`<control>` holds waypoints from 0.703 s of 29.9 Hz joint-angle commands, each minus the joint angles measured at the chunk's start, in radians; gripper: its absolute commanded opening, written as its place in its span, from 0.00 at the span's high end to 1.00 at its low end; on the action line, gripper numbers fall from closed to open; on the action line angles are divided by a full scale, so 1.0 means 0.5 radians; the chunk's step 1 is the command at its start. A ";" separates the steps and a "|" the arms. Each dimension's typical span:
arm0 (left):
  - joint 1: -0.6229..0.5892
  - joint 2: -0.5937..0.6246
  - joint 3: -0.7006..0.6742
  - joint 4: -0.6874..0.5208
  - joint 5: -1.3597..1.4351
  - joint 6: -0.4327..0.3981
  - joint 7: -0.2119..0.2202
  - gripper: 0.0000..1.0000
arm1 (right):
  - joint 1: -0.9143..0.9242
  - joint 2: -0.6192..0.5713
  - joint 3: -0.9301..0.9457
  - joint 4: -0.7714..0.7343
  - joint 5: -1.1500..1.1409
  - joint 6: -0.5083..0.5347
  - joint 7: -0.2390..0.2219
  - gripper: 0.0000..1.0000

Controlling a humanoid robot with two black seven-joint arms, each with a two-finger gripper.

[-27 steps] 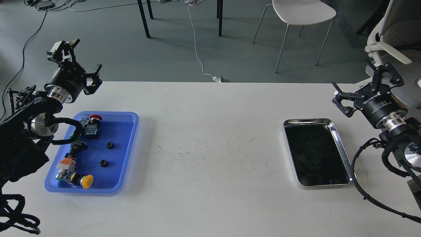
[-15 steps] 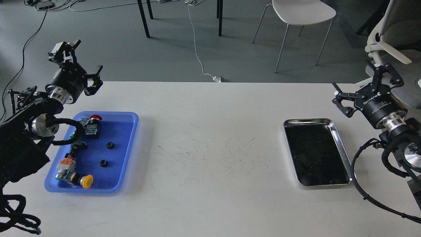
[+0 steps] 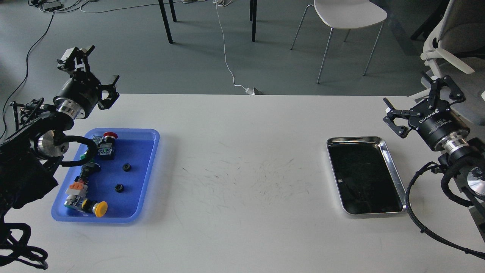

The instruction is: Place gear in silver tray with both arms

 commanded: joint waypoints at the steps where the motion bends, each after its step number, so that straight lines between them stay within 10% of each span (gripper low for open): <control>1: -0.001 0.009 0.000 -0.033 0.009 0.000 -0.002 0.02 | -0.001 -0.003 0.006 0.000 0.000 0.004 0.012 0.01; 8: -0.007 0.324 -0.003 -0.428 0.309 0.000 -0.002 0.02 | -0.001 -0.009 0.012 0.003 0.000 -0.006 0.021 0.01; 21: 0.247 1.129 0.013 -1.886 1.459 0.198 0.001 0.02 | -0.010 -0.061 0.015 0.021 0.003 -0.015 0.024 0.01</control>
